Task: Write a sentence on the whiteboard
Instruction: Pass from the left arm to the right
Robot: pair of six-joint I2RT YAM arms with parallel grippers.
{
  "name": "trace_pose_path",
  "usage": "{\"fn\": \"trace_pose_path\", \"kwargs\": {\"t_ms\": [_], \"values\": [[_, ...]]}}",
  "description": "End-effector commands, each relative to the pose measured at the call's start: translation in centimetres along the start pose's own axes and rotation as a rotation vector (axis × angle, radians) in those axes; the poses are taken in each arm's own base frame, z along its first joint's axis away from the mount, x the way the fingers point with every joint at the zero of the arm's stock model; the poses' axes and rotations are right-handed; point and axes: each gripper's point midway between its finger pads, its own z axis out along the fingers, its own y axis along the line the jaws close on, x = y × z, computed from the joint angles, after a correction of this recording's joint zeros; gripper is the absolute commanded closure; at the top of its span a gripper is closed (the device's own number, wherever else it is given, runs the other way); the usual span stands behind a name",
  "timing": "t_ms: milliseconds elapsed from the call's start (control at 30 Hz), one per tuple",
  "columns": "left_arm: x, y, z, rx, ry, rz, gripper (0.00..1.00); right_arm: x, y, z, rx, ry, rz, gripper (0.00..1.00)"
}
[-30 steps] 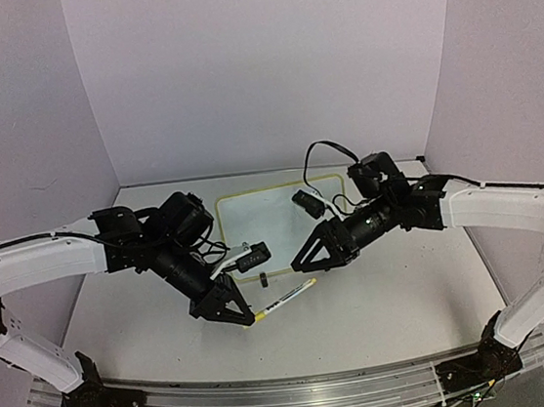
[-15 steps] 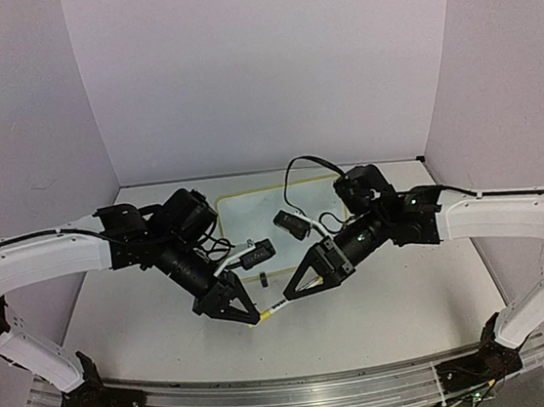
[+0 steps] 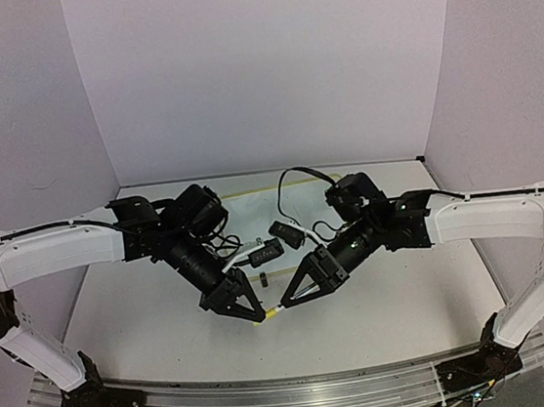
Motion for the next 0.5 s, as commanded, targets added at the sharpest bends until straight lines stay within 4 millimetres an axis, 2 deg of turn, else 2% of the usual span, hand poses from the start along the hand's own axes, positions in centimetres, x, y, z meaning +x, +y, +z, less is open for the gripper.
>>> {"fn": "trace_pose_path", "kwargs": {"t_ms": [0, 233, 367, 400, 467], "values": [[-2.0, -1.0, -0.5, 0.031, -0.037, 0.068, 1.0, -0.2, 0.7, 0.3, -0.029, 0.003, -0.046, 0.57], [-2.1, -1.0, -0.6, 0.028, -0.037, 0.073, 1.0, 0.0, 0.3, 0.3, -0.017, 0.002, -0.044, 0.82], [-2.3, -0.8, -0.7, 0.014, -0.046, 0.071, 0.99, -0.1, 0.0, 0.2, 0.014, -0.016, -0.055, 1.0], [-2.5, -0.7, -0.9, -0.001, -0.058, 0.069, 0.97, -0.4, -0.1, 0.0, 0.037, -0.034, -0.065, 1.0], [-2.8, -0.1, -1.3, -0.055, -0.089, 0.062, 0.74, -1.0, -0.4, -0.6, 0.094, -0.078, -0.085, 1.0]]}}
